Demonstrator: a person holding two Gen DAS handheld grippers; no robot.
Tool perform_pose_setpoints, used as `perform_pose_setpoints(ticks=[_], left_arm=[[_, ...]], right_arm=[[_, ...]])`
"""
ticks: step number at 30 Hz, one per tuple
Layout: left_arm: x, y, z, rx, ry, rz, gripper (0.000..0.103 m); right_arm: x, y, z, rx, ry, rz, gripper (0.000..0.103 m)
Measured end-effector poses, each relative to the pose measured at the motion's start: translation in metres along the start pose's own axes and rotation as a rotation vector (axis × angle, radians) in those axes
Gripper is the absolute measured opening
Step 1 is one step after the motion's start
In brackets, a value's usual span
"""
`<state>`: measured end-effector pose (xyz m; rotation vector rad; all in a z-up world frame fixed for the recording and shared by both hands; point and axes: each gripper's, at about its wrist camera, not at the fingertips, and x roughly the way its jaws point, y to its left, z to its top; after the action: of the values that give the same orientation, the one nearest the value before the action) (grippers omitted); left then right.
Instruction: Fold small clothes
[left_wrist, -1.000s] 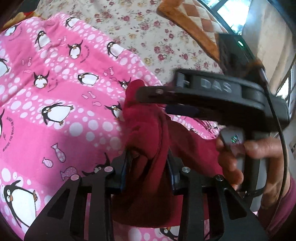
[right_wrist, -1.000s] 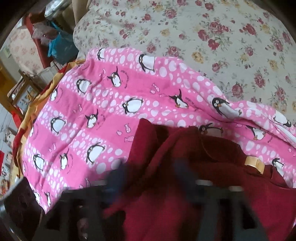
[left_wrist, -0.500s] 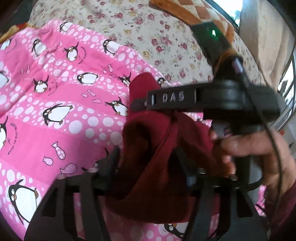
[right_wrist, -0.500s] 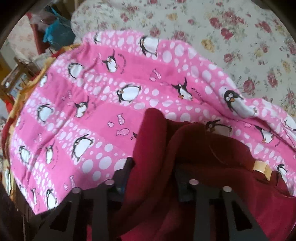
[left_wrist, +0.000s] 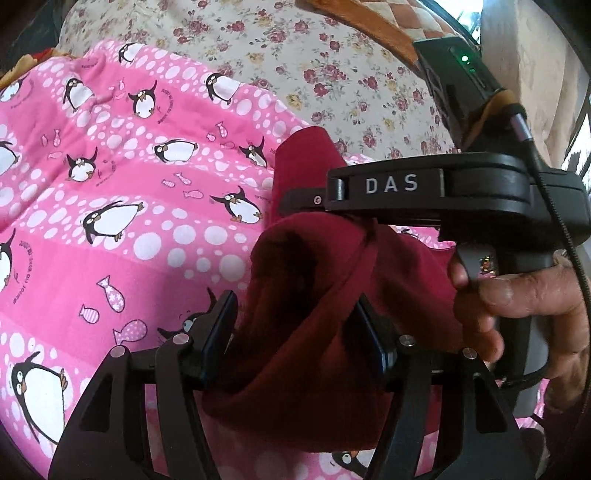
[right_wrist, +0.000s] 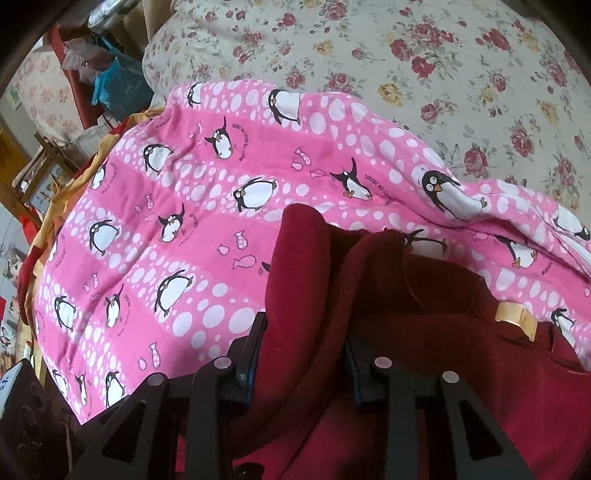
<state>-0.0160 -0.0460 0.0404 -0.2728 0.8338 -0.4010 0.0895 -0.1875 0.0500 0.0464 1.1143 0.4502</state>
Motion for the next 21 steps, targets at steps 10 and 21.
perform_pose_setpoints(ticks=[10,21], left_arm=[[-0.012,-0.023,0.002,0.066,0.002,-0.087,0.024],[-0.029,-0.136,0.012,0.226,0.051,-0.181,0.019]], right_arm=[[-0.024,-0.004,-0.007,-0.014,-0.026,0.001,0.026],[-0.123,-0.066,-0.03,0.027,-0.105,0.039,0.024]])
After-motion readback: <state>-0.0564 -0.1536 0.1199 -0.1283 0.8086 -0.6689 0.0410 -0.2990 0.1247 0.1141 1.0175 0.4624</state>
